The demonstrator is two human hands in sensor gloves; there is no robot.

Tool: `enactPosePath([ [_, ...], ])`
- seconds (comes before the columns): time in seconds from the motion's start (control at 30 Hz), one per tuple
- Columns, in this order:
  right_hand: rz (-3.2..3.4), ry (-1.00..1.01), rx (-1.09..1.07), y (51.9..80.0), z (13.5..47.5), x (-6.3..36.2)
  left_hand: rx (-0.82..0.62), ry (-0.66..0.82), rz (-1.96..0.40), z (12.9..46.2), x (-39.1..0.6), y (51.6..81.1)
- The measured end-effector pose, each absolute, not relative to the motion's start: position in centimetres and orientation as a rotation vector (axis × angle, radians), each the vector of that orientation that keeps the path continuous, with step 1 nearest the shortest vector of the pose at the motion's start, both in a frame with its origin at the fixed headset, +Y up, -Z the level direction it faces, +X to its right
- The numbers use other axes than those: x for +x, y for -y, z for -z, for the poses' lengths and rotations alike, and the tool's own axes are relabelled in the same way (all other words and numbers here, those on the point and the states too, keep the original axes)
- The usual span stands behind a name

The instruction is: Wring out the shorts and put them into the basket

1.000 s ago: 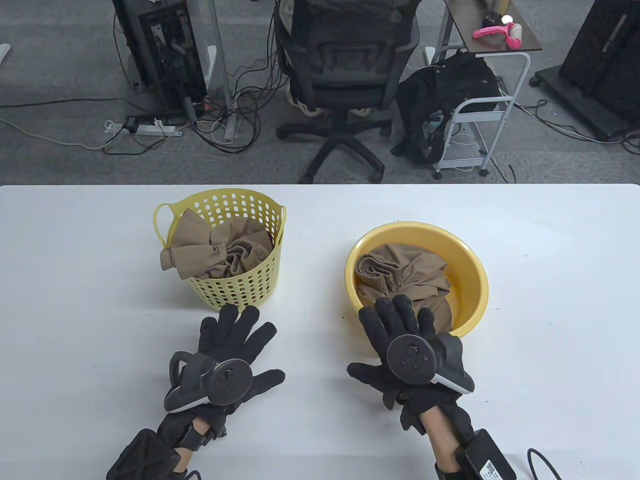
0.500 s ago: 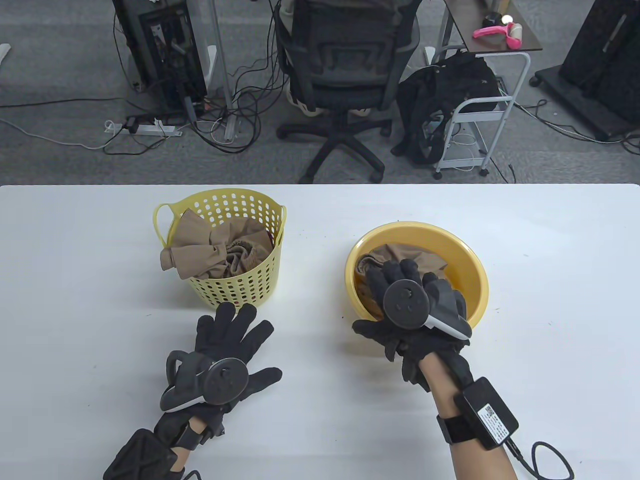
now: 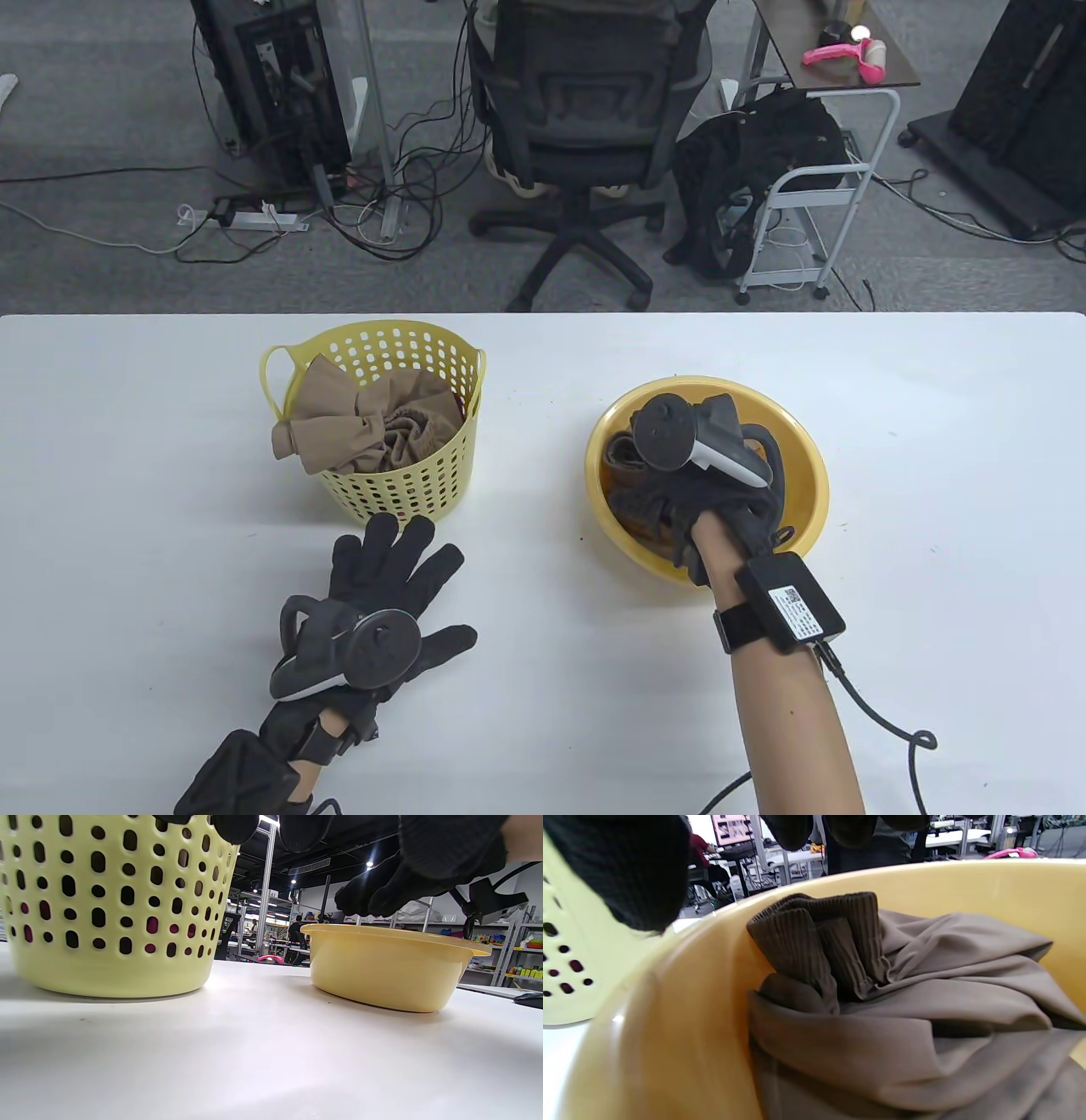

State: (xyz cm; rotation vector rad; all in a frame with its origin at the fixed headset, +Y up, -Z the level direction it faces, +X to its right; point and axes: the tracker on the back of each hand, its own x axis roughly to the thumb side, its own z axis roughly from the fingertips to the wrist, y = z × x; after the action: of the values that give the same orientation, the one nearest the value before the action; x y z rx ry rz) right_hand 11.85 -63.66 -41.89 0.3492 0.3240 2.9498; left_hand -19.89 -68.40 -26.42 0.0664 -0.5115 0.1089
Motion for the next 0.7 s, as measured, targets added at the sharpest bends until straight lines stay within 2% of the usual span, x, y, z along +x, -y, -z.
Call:
enactPosePath([
  [0.3,-2.99,-0.45,0.269,65.1,44.6,12.0,0.073,0.512,-0.105,26.4,-20.0,68.4],
  [0.7,-2.968,-0.555,0.23,67.3,46.3,12.2,0.065,0.516,-0.089,26.4,-19.9,68.4],
])
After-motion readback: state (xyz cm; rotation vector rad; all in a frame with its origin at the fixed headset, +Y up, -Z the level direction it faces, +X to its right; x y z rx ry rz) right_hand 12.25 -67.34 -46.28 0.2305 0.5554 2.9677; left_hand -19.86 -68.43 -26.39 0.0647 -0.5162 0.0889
